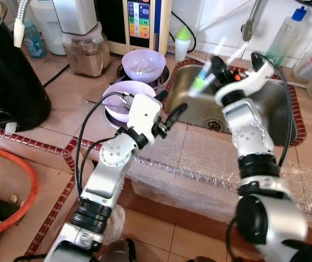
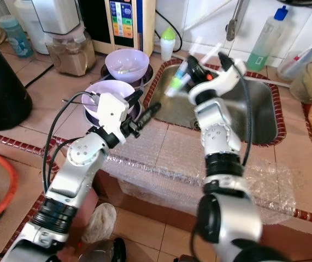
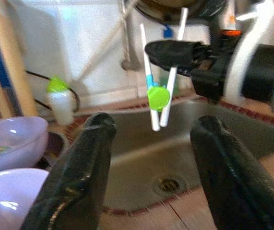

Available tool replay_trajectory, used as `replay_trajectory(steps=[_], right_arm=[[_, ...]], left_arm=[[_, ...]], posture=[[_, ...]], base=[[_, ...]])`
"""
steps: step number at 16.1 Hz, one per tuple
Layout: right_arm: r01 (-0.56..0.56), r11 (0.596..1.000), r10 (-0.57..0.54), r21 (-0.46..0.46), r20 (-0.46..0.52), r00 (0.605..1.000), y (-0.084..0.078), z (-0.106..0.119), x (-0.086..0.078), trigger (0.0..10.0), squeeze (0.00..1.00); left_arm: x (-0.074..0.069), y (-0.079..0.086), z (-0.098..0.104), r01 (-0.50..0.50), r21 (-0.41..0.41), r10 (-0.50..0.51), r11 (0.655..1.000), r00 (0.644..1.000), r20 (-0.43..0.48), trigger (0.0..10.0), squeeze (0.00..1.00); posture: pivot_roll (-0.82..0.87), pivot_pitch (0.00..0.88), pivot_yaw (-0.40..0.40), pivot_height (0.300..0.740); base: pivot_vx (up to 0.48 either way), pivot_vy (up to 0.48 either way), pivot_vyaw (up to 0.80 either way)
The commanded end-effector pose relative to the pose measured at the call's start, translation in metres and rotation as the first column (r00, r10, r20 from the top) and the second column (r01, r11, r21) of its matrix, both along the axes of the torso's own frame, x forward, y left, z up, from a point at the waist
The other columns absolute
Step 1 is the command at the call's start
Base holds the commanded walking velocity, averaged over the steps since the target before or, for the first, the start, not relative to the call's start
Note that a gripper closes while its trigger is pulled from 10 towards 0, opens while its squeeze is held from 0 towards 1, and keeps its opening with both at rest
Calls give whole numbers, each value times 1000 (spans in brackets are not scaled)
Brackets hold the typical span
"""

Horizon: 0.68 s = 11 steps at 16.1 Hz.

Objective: Kitchen organization

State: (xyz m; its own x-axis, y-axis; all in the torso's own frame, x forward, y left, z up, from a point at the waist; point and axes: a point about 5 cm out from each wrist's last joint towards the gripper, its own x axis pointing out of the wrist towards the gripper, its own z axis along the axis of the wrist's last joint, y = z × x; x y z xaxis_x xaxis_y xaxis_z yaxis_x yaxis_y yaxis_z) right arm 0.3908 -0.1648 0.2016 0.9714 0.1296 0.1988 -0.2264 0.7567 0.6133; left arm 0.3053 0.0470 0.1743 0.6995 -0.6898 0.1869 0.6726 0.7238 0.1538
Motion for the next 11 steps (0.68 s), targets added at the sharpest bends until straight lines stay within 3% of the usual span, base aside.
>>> replay_trajectory(steps=[1,2,3,4,5,6,7,11], right_arm=[[63,989,-67,-134,-25,997,-6,-4,4,10000,0],[81,977,-91,-198,-43,995,-9,-8,5,10000,0],[109,905,-150,-410,-68,986,-17,-21,4,10000,0],[94,874,-147,-476,-76,986,-19,-26,4,10000,0],[81,827,-152,-556,-83,985,-20,-33,3,10000,620],[73,815,-149,-574,-86,985,-21,-36,3,10000,851],[51,778,-146,-626,-101,984,-22,-44,1,10000,1000],[25,695,-123,-718,-84,989,-16,-52,-1,10000,1000]], left_arm=[[-2,-5,6,53,24,-53,998,999,-5,10000,1000],[-2,-5,5,56,47,-56,997,998,-4,10000,1000],[-1,-2,3,58,80,-58,995,998,-7,10000,1000],[0,0,1,62,104,-61,993,998,-14,10000,1000],[1,1,-1,62,121,-59,991,998,-29,10000,1000],[1,1,-2,61,122,-56,991,997,-46,10000,1000],[-1,1,-4,83,145,-73,986,995,-67,10000,1000],[-2,0,-7,110,177,-95,978,991,-91,10000,1000]], posture=[[12,58,-2,740],[12,58,-2,740],[17,61,0,740],[19,64,3,740],[20,67,5,740],[20,67,5,740],[20,66,7,740],[24,64,13,740]], base=[[0,0,0],[0,0,0],[0,0,0],[0,0,0],[0,0,0],[0,0,0],[0,0,0],[0,0,0]])
